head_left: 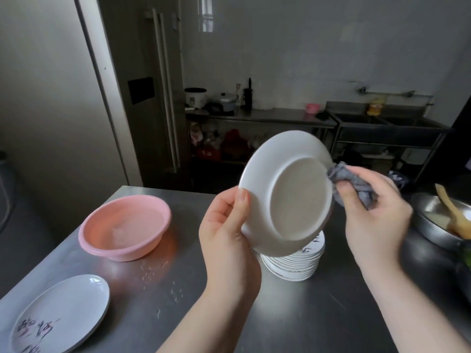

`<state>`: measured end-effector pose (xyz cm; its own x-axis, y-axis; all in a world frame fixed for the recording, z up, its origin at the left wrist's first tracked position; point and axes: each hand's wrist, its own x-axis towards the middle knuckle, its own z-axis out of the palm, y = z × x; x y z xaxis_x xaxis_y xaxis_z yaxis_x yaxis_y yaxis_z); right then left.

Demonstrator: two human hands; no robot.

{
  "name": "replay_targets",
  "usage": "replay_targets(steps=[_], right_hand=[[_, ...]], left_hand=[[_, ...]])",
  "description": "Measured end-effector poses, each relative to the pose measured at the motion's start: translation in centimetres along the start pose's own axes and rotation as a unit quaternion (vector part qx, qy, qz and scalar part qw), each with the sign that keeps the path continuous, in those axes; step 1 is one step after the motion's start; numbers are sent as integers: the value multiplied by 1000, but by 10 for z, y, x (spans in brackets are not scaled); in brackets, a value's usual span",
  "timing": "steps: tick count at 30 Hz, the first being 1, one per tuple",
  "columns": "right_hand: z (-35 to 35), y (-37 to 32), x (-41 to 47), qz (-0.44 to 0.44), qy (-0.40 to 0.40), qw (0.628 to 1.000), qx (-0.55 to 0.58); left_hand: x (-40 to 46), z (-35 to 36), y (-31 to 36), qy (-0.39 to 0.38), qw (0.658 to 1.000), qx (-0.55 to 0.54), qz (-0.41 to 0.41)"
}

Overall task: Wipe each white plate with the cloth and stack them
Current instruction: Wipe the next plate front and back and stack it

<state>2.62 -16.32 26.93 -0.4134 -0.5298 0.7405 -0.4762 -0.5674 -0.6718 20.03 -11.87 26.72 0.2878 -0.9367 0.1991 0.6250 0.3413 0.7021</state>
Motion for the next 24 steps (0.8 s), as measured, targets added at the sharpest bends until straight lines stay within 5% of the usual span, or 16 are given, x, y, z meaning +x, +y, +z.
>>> replay_targets(steps=[6, 10, 14, 18, 21, 24], right_hand=[[-6, 28, -42, 169, -75, 983, 0], [-20, 48, -72, 227, -82, 971, 9], [-37, 61, -76, 250, -49, 967, 0], [-53, 69, -80, 267, -30, 963, -6], [-63, 79, -85, 282, -15, 959, -11], [-69, 89, -85, 301, -2, 954, -20]], left_hand=[[11, -30, -28, 18, 992, 126, -15], [33, -35, -46, -85, 952, 292, 42], [68, -22, -66, -264, 814, 476, 205], [98, -19, -101, -353, 673, 572, 307], [110, -22, -132, -379, 618, 577, 377], [117, -26, -160, -379, 620, 553, 407]])
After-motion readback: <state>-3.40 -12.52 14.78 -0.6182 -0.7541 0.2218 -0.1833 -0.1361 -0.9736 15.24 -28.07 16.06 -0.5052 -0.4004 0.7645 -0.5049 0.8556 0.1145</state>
